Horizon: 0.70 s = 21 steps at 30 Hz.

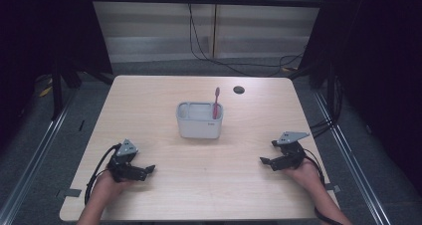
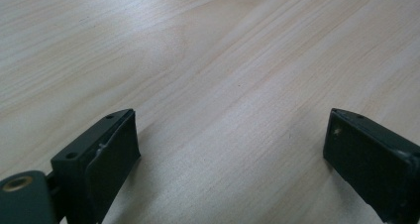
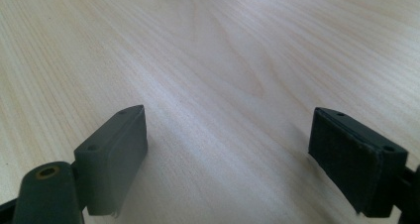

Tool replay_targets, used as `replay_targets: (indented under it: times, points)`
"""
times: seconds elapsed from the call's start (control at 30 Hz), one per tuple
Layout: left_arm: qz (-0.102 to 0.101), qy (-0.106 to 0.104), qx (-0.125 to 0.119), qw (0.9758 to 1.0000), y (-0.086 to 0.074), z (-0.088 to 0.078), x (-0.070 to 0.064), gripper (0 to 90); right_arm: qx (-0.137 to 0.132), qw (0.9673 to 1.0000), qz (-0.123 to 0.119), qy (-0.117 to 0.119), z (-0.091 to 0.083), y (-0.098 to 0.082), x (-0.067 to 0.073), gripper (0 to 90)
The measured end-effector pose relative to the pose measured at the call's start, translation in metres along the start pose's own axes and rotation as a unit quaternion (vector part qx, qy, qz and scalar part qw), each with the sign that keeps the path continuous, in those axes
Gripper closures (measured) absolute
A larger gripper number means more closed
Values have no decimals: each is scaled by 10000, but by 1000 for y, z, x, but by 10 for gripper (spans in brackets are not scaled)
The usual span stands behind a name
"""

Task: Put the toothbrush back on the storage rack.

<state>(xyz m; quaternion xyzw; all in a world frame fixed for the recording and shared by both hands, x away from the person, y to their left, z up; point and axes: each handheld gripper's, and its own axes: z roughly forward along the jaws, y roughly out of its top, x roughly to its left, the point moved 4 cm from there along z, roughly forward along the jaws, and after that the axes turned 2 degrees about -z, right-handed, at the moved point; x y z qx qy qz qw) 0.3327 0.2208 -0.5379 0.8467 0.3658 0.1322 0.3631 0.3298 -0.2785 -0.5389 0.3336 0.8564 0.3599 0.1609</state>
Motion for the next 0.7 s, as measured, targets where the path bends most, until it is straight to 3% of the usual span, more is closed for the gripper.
replay_targets:
  times: [0.3,0.7]
  points:
    - [2,-1,1,10000,0,0,0,66,-8,9998,191,22,0,-2,0,144]
    - [2,-9,11,10000,0,0,0,66,8,9997,248,-23,0,-2,0,139]
